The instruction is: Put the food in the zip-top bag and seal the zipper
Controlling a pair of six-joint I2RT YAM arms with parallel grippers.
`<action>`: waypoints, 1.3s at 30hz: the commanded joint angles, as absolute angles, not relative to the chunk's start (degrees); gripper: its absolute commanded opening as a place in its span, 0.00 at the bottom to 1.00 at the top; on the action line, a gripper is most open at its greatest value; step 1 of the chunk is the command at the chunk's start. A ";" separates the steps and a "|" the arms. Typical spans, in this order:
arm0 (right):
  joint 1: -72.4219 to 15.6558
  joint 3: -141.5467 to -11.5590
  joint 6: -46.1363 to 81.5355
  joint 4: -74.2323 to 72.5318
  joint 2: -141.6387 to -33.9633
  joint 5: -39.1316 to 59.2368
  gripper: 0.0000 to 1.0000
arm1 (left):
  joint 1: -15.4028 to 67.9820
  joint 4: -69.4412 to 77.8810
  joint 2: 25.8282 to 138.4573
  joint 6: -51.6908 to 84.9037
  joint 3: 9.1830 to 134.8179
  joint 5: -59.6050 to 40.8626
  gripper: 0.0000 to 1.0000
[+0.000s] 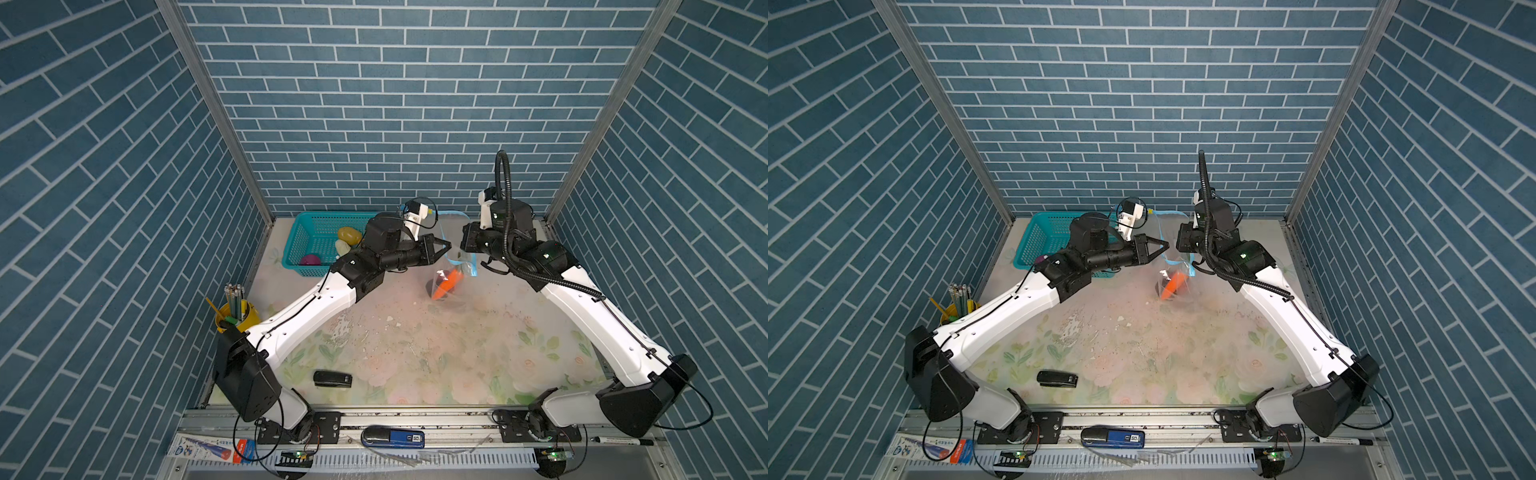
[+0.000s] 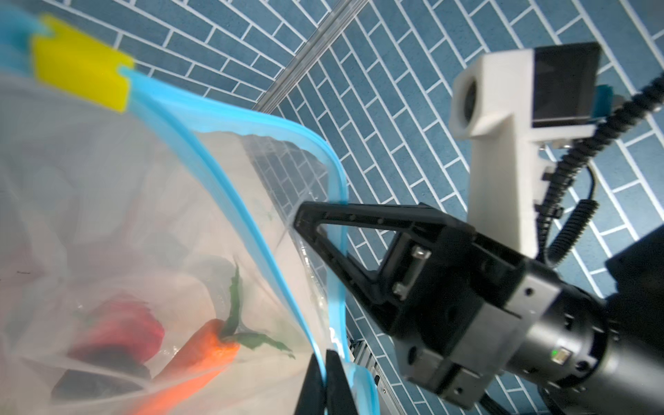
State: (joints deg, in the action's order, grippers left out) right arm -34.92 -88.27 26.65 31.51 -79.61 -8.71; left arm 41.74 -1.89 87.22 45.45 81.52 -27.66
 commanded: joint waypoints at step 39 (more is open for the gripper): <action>-33.05 -82.07 28.87 30.26 -78.72 -8.28 0.00 | 36.69 0.29 87.71 40.86 74.86 -26.06 0.30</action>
State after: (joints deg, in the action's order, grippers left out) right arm -33.30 -83.18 27.03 31.68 -78.89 -10.04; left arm 37.43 0.73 89.43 43.62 75.79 -26.22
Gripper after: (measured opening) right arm 0.040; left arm 0.274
